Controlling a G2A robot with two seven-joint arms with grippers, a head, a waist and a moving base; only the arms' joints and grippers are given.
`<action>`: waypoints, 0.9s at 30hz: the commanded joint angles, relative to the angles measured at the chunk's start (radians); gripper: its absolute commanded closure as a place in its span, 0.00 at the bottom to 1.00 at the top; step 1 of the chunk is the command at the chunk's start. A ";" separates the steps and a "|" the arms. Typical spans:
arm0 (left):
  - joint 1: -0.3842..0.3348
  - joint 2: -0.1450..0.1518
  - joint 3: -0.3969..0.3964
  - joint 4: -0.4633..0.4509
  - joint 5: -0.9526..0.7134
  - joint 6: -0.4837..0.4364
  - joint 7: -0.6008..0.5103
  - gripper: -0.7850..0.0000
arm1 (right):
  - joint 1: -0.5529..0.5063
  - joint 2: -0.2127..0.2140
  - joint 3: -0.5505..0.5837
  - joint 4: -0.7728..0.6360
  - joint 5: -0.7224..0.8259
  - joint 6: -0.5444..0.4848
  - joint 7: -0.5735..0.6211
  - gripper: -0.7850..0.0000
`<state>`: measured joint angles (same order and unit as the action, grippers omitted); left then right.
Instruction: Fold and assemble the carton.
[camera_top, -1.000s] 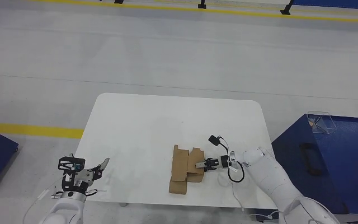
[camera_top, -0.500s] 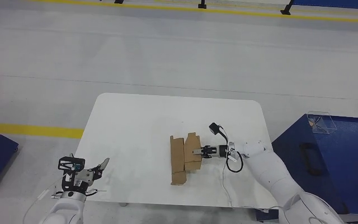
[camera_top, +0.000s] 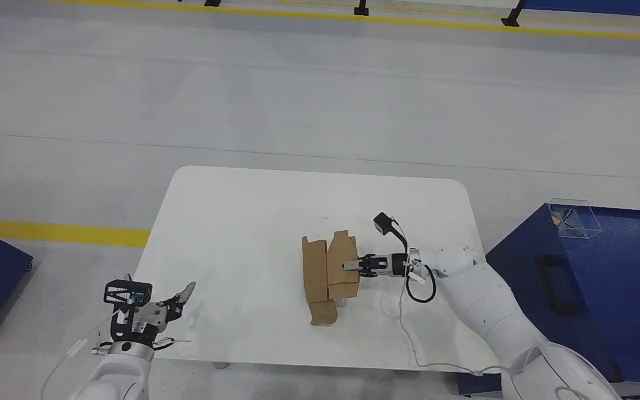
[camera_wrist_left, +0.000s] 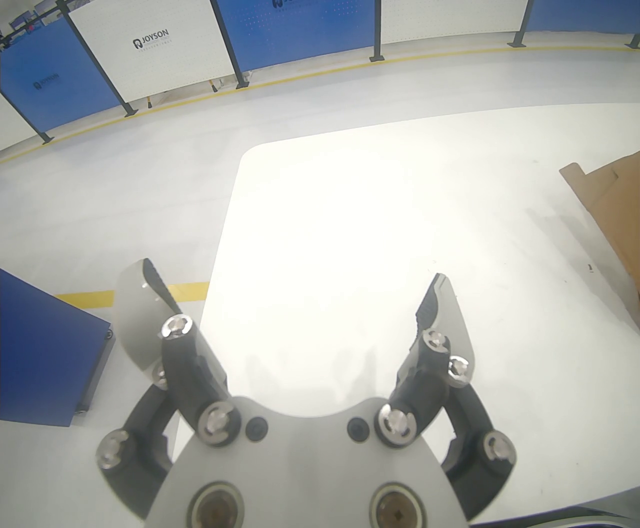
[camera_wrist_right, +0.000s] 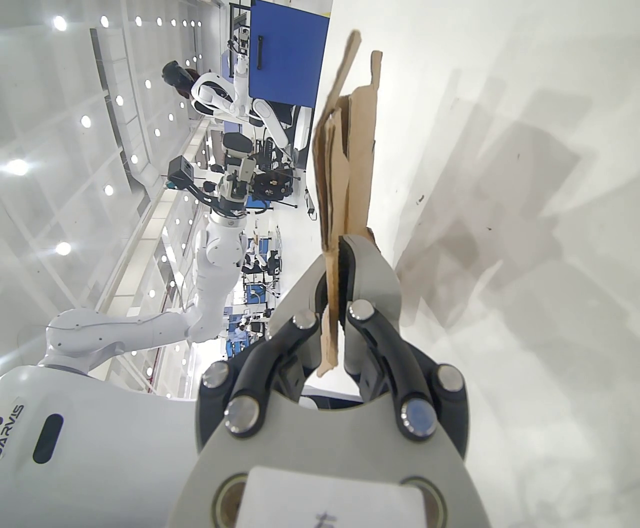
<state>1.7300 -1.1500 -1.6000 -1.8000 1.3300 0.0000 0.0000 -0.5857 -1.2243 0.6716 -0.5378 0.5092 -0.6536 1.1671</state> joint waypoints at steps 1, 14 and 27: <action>0.000 0.000 0.000 0.000 0.000 0.000 0.000 0.00 | 0.000 0.000 0.000 0.000 0.000 0.000 0.000 1.00; 0.000 0.000 0.000 0.000 0.000 0.000 0.000 0.00 | -0.045 0.012 0.024 -0.049 -0.011 -0.068 -0.069 1.00; 0.000 0.000 0.000 0.000 0.000 0.000 0.000 0.00 | -0.384 0.211 0.386 -0.867 0.170 -0.021 -0.021 1.00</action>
<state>1.7300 -1.1500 -1.6000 -1.8000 1.3300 0.0000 0.0000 -0.9300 -1.0300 1.0042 -1.3030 0.6517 -0.6992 1.1210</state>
